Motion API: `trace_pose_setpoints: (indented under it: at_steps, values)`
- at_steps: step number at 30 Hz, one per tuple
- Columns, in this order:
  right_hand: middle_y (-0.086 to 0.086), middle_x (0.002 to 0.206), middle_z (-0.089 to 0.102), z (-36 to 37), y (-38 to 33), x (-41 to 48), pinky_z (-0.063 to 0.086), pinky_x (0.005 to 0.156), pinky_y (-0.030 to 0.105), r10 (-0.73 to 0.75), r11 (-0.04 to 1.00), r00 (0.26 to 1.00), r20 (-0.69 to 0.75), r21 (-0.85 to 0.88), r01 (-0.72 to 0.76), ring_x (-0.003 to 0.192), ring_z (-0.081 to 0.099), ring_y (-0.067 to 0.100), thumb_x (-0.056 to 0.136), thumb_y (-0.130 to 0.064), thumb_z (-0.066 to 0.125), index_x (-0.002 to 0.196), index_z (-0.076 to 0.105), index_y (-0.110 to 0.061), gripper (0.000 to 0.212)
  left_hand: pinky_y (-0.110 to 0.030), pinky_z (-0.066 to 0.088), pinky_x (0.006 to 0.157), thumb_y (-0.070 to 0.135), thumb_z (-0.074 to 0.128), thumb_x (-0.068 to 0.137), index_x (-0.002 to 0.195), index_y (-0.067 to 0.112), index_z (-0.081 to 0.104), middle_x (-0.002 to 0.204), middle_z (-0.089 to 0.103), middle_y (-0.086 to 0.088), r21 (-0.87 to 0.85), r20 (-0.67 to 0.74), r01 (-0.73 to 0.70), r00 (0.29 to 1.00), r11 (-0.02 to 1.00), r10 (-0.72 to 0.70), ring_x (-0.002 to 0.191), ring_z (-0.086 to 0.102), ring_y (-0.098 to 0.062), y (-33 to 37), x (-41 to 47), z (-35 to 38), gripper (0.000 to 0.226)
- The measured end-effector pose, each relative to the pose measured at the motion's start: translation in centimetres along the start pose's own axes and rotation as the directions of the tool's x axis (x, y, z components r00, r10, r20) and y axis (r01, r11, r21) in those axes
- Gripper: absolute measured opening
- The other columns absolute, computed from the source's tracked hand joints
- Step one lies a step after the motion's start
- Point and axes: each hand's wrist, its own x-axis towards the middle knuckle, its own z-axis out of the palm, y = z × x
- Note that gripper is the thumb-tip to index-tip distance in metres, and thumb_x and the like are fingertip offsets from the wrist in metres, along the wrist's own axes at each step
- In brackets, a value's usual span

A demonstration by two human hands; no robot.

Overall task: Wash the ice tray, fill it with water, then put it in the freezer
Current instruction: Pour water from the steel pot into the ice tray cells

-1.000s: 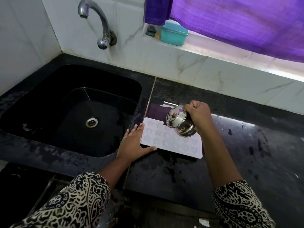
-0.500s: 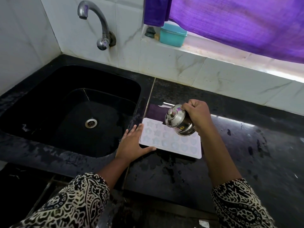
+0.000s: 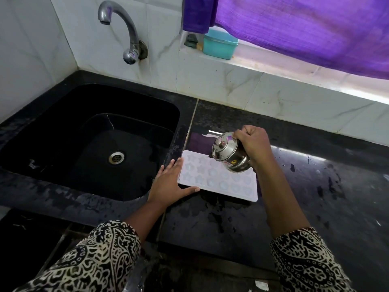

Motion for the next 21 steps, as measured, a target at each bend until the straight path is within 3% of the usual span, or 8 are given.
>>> trace_pose_setpoints:
  at_steps: [6, 21]
  values:
    - [0.006, 0.059, 0.047, 0.21, 0.34, 0.06, 0.041, 0.06, 0.031, 0.006, 0.999, 1.0, 0.011, -0.039, -0.006, 0.062, 0.045, 0.018, 0.078, -0.011, 0.064, 0.064, 0.052, -0.008, 0.018, -0.03, 0.0, 0.119, 0.092, 0.029, 0.054, 0.154, 0.023, 0.01, 0.16, 0.016, 0.009, 0.002, -0.001, 0.001, 1.0, 1.0, -0.001, 0.147, 0.006, -0.006, 0.08, 0.02, -0.05, 0.123]
    - [0.005, 0.058, 0.044, 0.38, 0.53, 0.01, 0.04, 0.06, 0.03, 0.027, 1.0, 1.0, 0.011, 0.015, -0.027, 0.061, 0.044, 0.019, 0.078, -0.009, 0.064, 0.058, 0.047, -0.013, 0.026, -0.031, 0.0, 0.119, 0.092, 0.031, 0.055, 0.154, 0.023, 0.01, 0.16, 0.017, 0.009, -0.012, -0.004, -0.003, 1.0, 1.0, 0.003, 0.147, 0.006, -0.006, -0.1, 0.06, 0.08, 0.123]
